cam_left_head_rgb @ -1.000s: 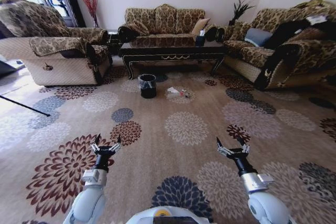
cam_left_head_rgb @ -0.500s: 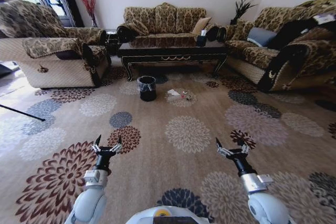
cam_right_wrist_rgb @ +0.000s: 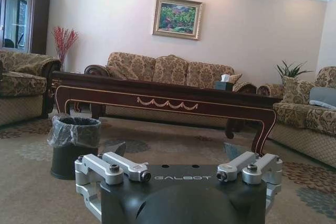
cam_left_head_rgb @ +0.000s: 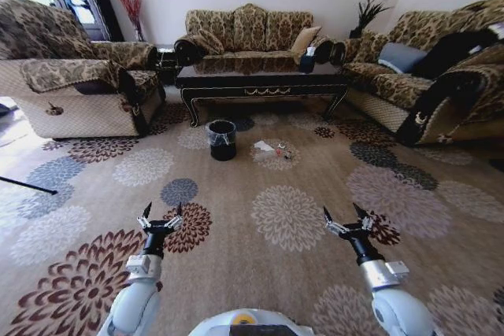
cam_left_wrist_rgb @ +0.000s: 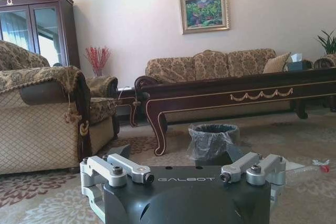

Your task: Move to the front of the table and pick up the trash from the floor, then place it into the trash bin.

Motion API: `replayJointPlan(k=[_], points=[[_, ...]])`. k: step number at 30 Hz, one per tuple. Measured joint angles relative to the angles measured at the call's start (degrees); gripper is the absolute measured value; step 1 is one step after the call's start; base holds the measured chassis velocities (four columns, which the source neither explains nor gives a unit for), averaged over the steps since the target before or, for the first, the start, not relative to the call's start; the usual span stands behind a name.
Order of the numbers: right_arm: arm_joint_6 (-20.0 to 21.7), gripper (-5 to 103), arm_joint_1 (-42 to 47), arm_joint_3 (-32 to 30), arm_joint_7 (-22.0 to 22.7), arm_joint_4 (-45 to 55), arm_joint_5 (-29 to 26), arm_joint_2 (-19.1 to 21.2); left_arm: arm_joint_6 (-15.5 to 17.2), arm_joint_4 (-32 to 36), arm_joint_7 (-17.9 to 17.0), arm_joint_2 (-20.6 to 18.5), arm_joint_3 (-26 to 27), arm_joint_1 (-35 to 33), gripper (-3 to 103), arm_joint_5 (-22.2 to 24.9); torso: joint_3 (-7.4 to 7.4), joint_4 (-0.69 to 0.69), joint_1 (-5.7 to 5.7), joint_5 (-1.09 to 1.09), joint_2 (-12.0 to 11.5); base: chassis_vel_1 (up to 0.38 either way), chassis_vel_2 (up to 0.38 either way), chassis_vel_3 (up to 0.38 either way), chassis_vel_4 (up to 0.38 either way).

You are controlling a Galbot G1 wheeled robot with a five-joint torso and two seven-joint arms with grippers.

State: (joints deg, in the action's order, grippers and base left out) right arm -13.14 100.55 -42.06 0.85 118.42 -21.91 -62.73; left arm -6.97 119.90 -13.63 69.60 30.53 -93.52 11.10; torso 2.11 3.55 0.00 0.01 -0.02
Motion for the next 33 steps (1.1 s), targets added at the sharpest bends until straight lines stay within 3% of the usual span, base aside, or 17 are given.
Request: replayJointPlan(k=[33], points=[[0.07,100,0.54,0.14,-0.74,0.40,0.24,-0.21,-0.06,-0.22,-0.06,0.63,0.52,-0.47,100,0.70,0.06,0.00,-0.01,-0.02,0.00,-0.170,0.165,0.170,-0.170]])
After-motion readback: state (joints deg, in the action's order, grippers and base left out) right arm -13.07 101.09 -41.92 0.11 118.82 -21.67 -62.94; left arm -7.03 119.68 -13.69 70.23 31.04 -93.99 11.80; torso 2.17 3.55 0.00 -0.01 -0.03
